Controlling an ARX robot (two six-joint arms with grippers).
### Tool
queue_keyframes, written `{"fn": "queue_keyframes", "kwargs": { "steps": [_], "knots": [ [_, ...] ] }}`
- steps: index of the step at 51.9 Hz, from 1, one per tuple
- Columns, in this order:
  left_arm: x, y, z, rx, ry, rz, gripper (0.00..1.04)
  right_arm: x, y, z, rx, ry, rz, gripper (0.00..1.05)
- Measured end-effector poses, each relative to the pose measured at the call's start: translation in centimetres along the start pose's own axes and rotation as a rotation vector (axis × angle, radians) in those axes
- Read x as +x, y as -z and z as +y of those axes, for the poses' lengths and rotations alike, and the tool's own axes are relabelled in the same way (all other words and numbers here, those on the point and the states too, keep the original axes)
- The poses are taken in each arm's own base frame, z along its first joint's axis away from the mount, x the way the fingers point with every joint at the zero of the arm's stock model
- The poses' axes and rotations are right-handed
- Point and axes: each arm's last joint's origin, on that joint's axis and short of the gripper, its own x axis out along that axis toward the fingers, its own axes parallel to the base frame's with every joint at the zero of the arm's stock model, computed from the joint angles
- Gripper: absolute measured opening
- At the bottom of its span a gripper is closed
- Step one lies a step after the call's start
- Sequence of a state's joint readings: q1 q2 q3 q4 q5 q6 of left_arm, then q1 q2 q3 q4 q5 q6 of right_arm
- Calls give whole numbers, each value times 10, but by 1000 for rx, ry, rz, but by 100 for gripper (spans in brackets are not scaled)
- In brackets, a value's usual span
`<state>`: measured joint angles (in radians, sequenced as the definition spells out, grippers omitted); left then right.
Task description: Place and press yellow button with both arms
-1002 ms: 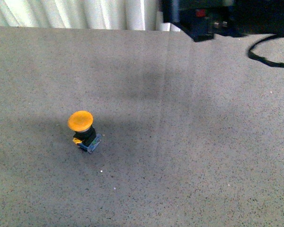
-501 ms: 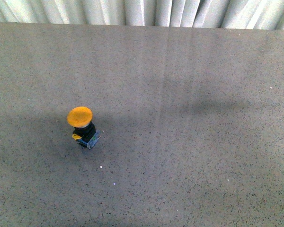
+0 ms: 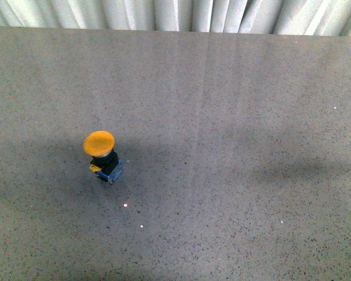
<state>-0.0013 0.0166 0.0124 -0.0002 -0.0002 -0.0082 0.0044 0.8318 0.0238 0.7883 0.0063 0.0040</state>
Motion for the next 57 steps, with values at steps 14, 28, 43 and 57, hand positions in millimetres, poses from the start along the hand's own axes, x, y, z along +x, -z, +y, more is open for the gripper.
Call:
{"fn": "queue_keyframes", "kwargs": {
  "steps": [14,28,43,57],
  "knots": [
    [0,0,0,0,0,0,1,-16,-8,0,0,-3,-26,1],
    [0,0,0,0,0,0,1,-28,-11,0,0,-2,-35,1],
    [0,0,0,0,0,0,1,-35,-11,0,0,-2,-39,1],
    [0,0,0,0,0,0,1,-41,-11,0,1,-2,-40,1]
  ]
}}
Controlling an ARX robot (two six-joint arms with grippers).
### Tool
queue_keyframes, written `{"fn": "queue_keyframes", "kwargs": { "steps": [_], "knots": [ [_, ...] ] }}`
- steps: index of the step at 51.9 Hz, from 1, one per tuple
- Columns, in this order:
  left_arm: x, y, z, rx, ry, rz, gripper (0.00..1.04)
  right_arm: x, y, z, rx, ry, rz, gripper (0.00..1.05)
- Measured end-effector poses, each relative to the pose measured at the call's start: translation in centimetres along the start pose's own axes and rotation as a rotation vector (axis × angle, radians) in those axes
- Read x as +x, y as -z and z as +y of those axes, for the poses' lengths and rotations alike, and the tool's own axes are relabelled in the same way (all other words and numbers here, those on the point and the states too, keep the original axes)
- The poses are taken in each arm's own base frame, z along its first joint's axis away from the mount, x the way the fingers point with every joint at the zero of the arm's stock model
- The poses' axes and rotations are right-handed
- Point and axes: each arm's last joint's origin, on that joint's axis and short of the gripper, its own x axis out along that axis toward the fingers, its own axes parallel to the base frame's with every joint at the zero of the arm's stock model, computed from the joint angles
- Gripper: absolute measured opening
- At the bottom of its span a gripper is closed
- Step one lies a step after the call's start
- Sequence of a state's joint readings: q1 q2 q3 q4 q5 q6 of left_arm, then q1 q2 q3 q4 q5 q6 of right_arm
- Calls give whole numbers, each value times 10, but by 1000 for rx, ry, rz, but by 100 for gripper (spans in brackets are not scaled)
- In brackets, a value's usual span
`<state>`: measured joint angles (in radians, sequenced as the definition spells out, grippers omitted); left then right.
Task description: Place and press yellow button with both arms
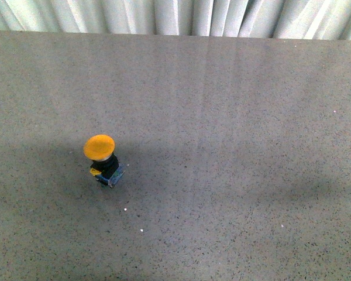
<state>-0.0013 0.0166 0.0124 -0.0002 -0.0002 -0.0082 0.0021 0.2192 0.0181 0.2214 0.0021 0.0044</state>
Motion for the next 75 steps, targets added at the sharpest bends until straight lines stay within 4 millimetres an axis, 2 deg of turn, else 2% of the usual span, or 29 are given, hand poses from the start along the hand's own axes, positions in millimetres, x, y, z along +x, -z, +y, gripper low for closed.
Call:
{"fn": "queue_keyframes", "kwargs": {
  "steps": [10,18,28,31,42,48,52,56,61,75],
  "knots": [
    [0,0,0,0,0,0,1,-3,0,0,0,0,2,1],
    [0,0,0,0,0,0,1,-13,4,0,0,0,14,1],
    [0,0,0,0,0,0,2,-14,3,0,-1,0,8,1],
    [0,0,0,0,0,0,11,-14,3,0,-1,0,8,1],
    [0,0,0,0,0,0,43,-14,3,0,-1,0,7,32],
    [0,0,0,0,0,0,66,-14,3,0,-1,0,7,55],
    [0,0,0,0,0,0,86,-14,3,0,-1,0,7,74],
    [0,0,0,0,0,0,97,-14,3,0,-1,0,7,86],
    [0,0,0,2,0,0,95,-14,3,0,-1,0,7,97],
    [0,0,0,2,0,0,96,-14,3,0,-1,0,7,96]
  ]
}}
